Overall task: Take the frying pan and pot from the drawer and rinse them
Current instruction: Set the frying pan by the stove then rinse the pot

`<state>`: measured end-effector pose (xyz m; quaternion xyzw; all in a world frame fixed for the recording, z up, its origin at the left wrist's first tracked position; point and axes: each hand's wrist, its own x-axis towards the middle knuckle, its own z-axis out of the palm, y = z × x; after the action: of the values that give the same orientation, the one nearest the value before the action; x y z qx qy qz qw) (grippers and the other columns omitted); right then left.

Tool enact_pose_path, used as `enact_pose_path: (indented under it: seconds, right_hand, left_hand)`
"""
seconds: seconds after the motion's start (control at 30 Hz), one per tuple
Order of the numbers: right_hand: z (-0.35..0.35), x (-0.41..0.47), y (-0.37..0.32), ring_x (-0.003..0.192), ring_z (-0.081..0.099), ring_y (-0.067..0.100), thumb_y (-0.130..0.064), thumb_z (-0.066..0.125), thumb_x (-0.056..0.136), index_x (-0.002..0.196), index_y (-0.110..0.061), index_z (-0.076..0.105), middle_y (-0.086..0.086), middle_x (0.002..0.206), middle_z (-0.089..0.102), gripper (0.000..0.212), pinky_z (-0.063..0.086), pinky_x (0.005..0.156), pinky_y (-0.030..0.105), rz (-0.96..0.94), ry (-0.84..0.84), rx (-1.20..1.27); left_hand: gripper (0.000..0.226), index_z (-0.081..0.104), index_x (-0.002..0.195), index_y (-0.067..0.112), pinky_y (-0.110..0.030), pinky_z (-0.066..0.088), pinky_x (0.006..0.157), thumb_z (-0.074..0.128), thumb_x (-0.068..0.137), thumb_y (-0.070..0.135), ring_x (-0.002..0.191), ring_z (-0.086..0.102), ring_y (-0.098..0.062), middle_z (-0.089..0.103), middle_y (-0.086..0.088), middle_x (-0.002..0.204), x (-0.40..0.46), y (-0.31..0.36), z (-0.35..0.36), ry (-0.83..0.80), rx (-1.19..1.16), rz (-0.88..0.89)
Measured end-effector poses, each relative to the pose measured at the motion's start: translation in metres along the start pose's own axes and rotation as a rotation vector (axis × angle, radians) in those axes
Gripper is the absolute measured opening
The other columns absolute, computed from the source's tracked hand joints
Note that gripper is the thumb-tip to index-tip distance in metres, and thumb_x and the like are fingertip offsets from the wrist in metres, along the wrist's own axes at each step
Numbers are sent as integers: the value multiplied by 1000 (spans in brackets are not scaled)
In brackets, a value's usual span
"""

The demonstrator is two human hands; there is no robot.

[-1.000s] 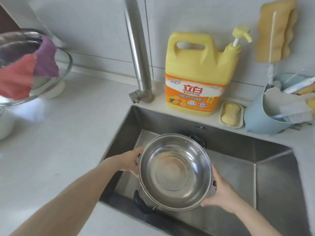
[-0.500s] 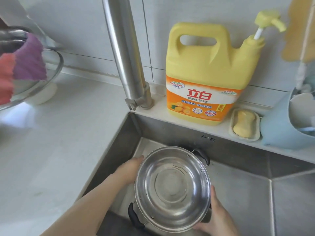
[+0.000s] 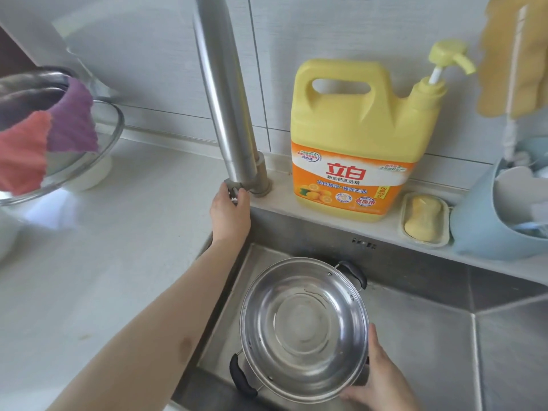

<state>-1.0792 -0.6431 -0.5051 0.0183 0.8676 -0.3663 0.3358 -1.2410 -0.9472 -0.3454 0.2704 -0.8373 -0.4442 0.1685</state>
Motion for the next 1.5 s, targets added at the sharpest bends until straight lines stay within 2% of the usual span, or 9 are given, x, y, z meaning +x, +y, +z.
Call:
enact_pose_path:
  seconds: [0.1, 0.33, 0.5, 0.6, 0.67, 0.87, 1.1, 1.33, 1.5]
  right_hand:
    - [-2, -2, -6, 116, 58, 4, -71, 85, 31, 147, -42, -24, -19, 144, 42, 162, 45, 90, 19, 17, 29, -36]
    - [-7, -8, -20, 129, 49, 10, -61, 86, 40, 150, -33, -21, -12, 146, 41, 156, 39, 89, 19, 35, 56, -51]
    - [-10, -10, -23, 127, 50, 9, -77, 81, 28, 152, -32, -15, -12, 145, 41, 163, 39, 87, 19, 45, 27, -48]
    - [-15, -9, -21, 118, 55, 5, -85, 74, 20, 148, -45, -1, -18, 132, 49, 153, 46, 92, 23, 13, 23, -54]
    - [-19, -10, -22, 114, 54, 2, -72, 81, 34, 145, -50, -5, -24, 123, 45, 142, 44, 89, 20, -20, 21, -66]
    - [-21, 0, -15, 115, 54, 1, -59, 88, 37, 134, -64, -21, -22, 136, 44, 146, 47, 93, 24, -30, 7, -36]
    - [-26, 15, -5, 115, 56, 5, -57, 87, 32, 125, -68, -34, -14, 130, 55, 153, 48, 99, 27, 16, -62, -18]
    - [-25, 18, -6, 101, 60, -4, -40, 92, 39, 122, -73, -31, -28, 112, 60, 152, 53, 87, 19, -12, -92, 95]
    - [-29, 19, -4, 84, 68, 1, -32, 91, 44, 130, -72, -14, -18, 100, 69, 142, 57, 80, 25, -29, -81, 127]
  left_hand:
    - [16, 45, 82, 10, -32, 28, 54, 38, 96, 11, 58, 36, -10, 40, 3, 63, 3, -5, -1, -12, 3, 9]
    - [19, 55, 89, 23, -34, 44, 70, 40, 101, 21, 75, 49, -20, 49, 6, 72, 9, -16, -13, -132, -27, 31]
    - [7, 55, 101, 34, -23, 37, 82, 47, 101, 33, 85, 55, 7, 60, 18, 95, -30, -37, -22, -236, -48, -33]
    - [76, 29, 152, 16, -37, 39, 110, 65, 90, 41, 136, 44, -18, 41, -2, 151, -63, -99, -27, -553, 254, -121]
    - [104, 4, 157, 16, -36, 25, 120, 73, 84, 39, 147, 24, -22, 15, -7, 163, -80, -132, -31, -813, 494, -116]
    - [137, -15, 155, 28, -28, 23, 119, 89, 66, 28, 150, 13, -16, 2, 3, 164, -76, -160, -34, -1142, 629, -73]
    - [151, -28, 146, 44, -30, 37, 112, 92, 57, 27, 145, 28, -17, 9, 9, 164, -56, -169, -22, -1220, 744, 90]
    - [151, -37, 141, 44, -24, 50, 96, 88, 61, 16, 112, 59, -12, 57, 4, 130, -59, -175, -16, -1253, 587, 17]
    - [144, -29, 147, 38, -22, 45, 101, 86, 64, 12, 112, 57, -8, 59, 8, 123, -60, -165, -16, -1294, 518, -10]
